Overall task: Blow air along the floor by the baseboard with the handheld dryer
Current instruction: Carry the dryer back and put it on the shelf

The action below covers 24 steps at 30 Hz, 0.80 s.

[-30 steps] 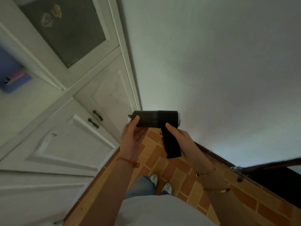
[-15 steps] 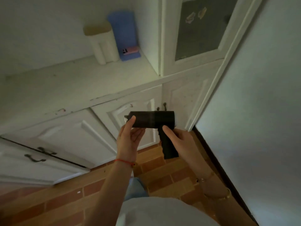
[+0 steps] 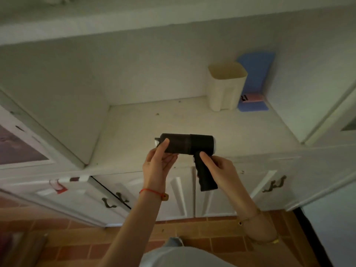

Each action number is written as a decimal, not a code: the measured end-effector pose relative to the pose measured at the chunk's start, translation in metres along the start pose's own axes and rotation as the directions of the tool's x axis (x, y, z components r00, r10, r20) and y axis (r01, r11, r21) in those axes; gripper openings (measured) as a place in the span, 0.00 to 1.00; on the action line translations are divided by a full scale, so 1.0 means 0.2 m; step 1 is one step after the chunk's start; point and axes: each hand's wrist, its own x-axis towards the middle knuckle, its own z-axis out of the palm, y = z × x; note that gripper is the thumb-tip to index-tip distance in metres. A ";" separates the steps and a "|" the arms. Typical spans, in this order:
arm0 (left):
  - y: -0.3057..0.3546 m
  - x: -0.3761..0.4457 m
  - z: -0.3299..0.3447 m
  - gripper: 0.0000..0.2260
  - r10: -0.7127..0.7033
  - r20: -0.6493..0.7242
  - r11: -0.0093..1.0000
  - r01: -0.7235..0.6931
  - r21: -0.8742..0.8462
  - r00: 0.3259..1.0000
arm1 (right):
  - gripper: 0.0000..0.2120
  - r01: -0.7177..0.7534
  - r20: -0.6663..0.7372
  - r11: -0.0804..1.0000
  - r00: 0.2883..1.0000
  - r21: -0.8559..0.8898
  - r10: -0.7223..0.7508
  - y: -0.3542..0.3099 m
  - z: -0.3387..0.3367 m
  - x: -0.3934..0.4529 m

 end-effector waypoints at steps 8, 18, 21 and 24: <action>0.37 0.46 -0.23 0.14 0.041 -0.103 0.999 -0.042 -0.007 0.994 | 0.17 0.064 0.154 0.997 0.986 -0.043 -0.057 -0.28 0.44 0.44; 0.59 0.89 -0.41 0.15 -0.005 -0.258 1.000 -0.003 -0.030 0.966 | 0.18 0.051 0.267 0.994 0.963 -0.093 -0.024 -0.42 0.80 0.86; 0.64 1.02 -0.44 0.15 -0.010 -0.255 1.000 0.005 -0.023 0.967 | 0.19 0.064 0.266 0.990 0.964 -0.122 -0.029 -0.45 0.87 0.97; 0.67 1.14 -0.45 0.13 0.002 -0.262 1.000 0.001 0.013 0.965 | 0.18 0.079 0.231 0.984 0.972 -0.157 -0.041 -0.48 0.95 1.07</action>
